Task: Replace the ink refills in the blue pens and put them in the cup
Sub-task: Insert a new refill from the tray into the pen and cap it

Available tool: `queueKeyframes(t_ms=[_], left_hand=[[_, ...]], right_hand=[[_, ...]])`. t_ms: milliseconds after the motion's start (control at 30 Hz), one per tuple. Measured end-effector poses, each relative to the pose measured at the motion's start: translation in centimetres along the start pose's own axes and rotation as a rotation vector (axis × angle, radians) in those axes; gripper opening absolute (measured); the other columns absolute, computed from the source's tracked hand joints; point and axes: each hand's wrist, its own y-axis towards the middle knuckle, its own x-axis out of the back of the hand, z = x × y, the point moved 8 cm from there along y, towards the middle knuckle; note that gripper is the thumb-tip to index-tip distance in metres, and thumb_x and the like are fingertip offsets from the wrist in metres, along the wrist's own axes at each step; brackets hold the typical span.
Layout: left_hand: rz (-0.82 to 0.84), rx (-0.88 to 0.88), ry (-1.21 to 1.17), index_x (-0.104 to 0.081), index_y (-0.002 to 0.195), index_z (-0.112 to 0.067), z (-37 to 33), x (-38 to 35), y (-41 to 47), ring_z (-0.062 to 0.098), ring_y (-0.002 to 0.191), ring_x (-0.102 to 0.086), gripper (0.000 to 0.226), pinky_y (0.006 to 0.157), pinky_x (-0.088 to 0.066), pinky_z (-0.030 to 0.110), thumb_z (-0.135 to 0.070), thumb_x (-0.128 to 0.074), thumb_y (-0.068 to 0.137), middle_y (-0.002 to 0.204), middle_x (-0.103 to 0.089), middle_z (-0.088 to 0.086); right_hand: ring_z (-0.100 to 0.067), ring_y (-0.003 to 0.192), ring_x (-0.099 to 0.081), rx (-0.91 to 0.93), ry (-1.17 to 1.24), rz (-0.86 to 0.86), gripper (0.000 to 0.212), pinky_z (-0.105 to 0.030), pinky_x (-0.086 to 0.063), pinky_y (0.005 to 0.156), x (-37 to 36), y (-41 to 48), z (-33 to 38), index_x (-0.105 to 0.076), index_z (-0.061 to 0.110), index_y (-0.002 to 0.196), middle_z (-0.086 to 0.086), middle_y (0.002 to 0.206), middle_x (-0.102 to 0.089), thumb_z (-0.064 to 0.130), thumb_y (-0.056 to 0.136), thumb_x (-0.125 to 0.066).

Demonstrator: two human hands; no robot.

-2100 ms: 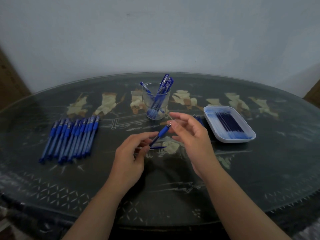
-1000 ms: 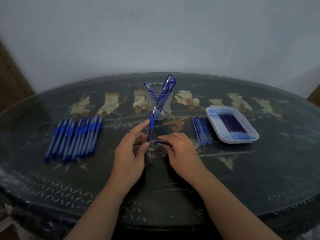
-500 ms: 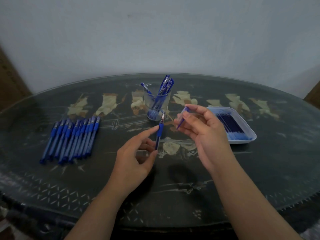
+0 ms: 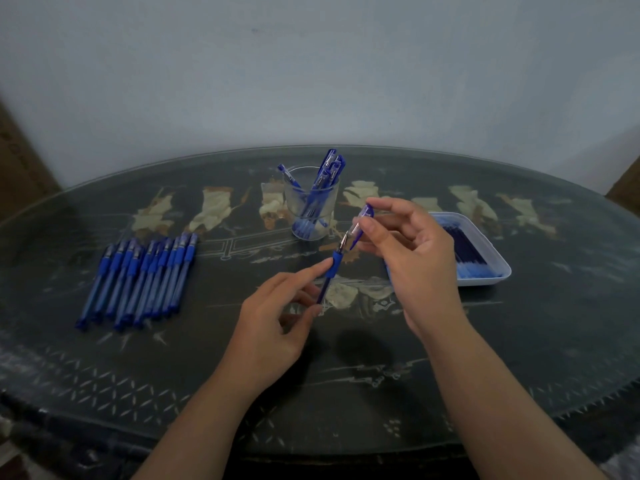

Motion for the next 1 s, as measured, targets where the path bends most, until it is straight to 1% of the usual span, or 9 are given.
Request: queueKeyframes(t_ms=[133,233,367,467,600,733,867,1000], left_hand=[[0.006,-0.016,0.006,-0.053,0.137,-0.030,0.0,-0.1,0.0,0.008,0.095,-0.063,0.069,0.075,-0.050,0.010,0.005,-0.072,0.081,0.103,-0.060,-0.010],[0.008,-0.013,0.001,-0.052,0.137,-0.031,0.1,-0.2,0.0,0.009,0.096,-0.063,0.069,0.076,-0.050,0.010,0.004,-0.071,0.081,0.104,-0.059,-0.011],[0.011,-0.014,0.001,-0.052,0.137,-0.033,0.2,-0.2,0.0,0.010,0.095,-0.063,0.069,0.075,-0.051,0.012,0.005,-0.071,0.082,0.104,-0.059,-0.011],[0.007,0.002,0.000,-0.051,0.137,-0.035,0.3,-0.2,0.0,0.008,0.095,-0.062,0.070,0.075,-0.051,0.010,0.004,-0.071,0.082,0.103,-0.059,-0.013],[-0.019,0.044,-0.031,-0.052,0.135,-0.038,0.8,0.0,-0.2,0.008,0.095,-0.063,0.070,0.073,-0.052,0.012,0.003,-0.071,0.082,0.101,-0.059,-0.015],[-0.036,0.055,-0.049,-0.052,0.134,-0.041,1.0,0.0,-0.2,0.011,0.095,-0.064,0.071,0.073,-0.054,0.016,0.003,-0.072,0.081,0.103,-0.059,-0.016],[-0.041,0.056,-0.064,-0.052,0.133,-0.041,0.9,0.0,-0.3,0.011,0.094,-0.064,0.072,0.073,-0.054,0.015,0.005,-0.071,0.081,0.102,-0.059,-0.016],[-0.052,0.046,-0.042,-0.052,0.133,-0.040,0.8,0.1,-0.3,0.009,0.093,-0.064,0.072,0.074,-0.053,0.013,0.005,-0.072,0.080,0.101,-0.059,-0.017]], right_hand=[[-0.023,0.091,-0.072,0.023,-0.030,0.020,0.019,-0.043,-0.059,0.084,0.0,0.1,0.3,-0.070,0.021,0.106,-0.005,0.094,-0.075,0.012,0.089,-0.069],[-0.022,0.090,-0.072,0.031,-0.027,0.021,0.019,-0.041,-0.059,0.084,0.1,0.2,0.5,-0.069,0.024,0.104,-0.005,0.092,-0.075,0.013,0.089,-0.069],[-0.022,0.088,-0.072,0.049,-0.048,0.045,0.018,-0.044,-0.059,0.085,-0.5,0.0,0.4,-0.070,0.020,0.104,-0.005,0.090,-0.075,0.011,0.088,-0.070],[-0.017,0.085,-0.071,0.049,-0.126,0.078,0.020,-0.044,-0.058,0.085,-1.2,-0.2,-0.1,-0.071,0.020,0.105,-0.001,0.087,-0.074,0.012,0.088,-0.072],[-0.012,0.086,-0.071,0.071,-0.156,0.095,0.020,-0.040,-0.058,0.085,-1.8,-0.4,-0.3,-0.070,0.024,0.101,0.004,0.087,-0.074,0.011,0.087,-0.072],[-0.009,0.088,-0.072,0.085,-0.158,0.095,0.018,-0.034,-0.058,0.086,-2.0,-0.4,-0.1,-0.067,0.026,0.086,0.009,0.095,-0.075,0.009,0.085,-0.073],[-0.008,0.081,-0.072,0.084,-0.143,0.105,0.020,-0.023,-0.057,0.078,-2.1,-0.5,0.0,-0.065,0.024,0.080,0.014,0.093,-0.074,0.006,0.085,-0.073],[-0.004,0.077,-0.070,0.074,-0.145,0.110,0.019,-0.019,-0.055,0.074,-2.1,-0.4,0.0,-0.065,0.019,0.076,0.016,0.091,-0.074,0.004,0.085,-0.073]])
